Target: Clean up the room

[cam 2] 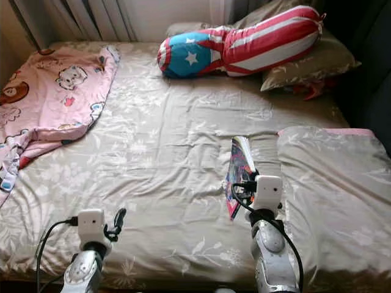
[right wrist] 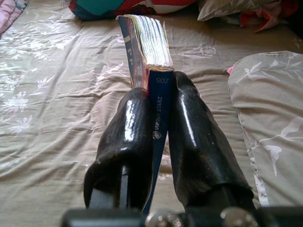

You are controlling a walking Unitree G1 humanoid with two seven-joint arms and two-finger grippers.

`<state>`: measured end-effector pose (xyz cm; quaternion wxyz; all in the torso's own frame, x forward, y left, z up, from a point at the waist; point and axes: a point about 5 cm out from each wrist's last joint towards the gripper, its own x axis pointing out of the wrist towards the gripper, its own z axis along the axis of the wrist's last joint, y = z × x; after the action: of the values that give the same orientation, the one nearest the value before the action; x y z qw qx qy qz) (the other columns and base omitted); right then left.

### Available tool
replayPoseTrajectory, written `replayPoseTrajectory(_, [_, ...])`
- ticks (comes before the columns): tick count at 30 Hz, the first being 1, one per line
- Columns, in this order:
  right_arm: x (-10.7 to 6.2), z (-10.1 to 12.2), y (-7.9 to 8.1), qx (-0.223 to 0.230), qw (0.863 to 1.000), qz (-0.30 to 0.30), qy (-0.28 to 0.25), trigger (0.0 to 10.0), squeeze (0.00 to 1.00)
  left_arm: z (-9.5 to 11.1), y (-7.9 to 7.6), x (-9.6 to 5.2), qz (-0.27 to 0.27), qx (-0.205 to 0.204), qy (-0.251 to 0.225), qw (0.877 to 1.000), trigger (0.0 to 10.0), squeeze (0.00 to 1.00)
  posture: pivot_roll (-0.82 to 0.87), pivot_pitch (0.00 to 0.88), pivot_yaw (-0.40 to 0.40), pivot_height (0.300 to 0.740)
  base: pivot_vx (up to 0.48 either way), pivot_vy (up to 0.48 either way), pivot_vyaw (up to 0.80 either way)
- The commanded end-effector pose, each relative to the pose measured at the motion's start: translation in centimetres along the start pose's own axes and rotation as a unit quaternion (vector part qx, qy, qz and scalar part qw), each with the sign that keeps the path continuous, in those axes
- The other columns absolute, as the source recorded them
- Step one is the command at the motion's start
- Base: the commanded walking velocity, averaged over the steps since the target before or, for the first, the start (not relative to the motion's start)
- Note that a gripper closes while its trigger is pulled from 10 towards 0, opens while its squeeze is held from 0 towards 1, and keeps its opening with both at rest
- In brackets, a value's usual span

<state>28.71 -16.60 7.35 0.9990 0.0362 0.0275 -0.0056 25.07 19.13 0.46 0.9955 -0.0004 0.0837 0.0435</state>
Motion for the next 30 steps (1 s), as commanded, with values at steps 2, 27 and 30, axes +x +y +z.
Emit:
replayPoseTrajectory(2, [0.1, 1.6, 0.4, 0.010, 0.999, 0.008, -0.044, 10.0, 0.00, 0.2, -0.9, -0.6, -0.019, -0.002, -0.012, 1.000, 10.0, 0.00, -0.13, 0.206, 0.001, 0.720, 0.000, 0.000, 0.00])
replayPoseTrajectory(27, [0.0, 1.1, 0.7, 0.020, 0.999, 0.014, -0.037, 10.0, 0.00, 1.4, -1.6, -0.6, -0.029, 0.018, -0.026, 0.999, 10.0, 0.00, -0.12, 0.209, 0.011, 0.651, 0.000, 0.000, 0.00])
replayPoseTrajectory(30, [0.0, 1.1, 0.6, 0.026, 0.999, 0.010, -0.041, 10.0, 0.00, 1.5, -1.5, -0.6, -0.030, 0.023, -0.025, 0.999, 10.0, 0.00, -0.12, 0.210, 0.012, 0.651, 0.000, 0.000, 0.00])
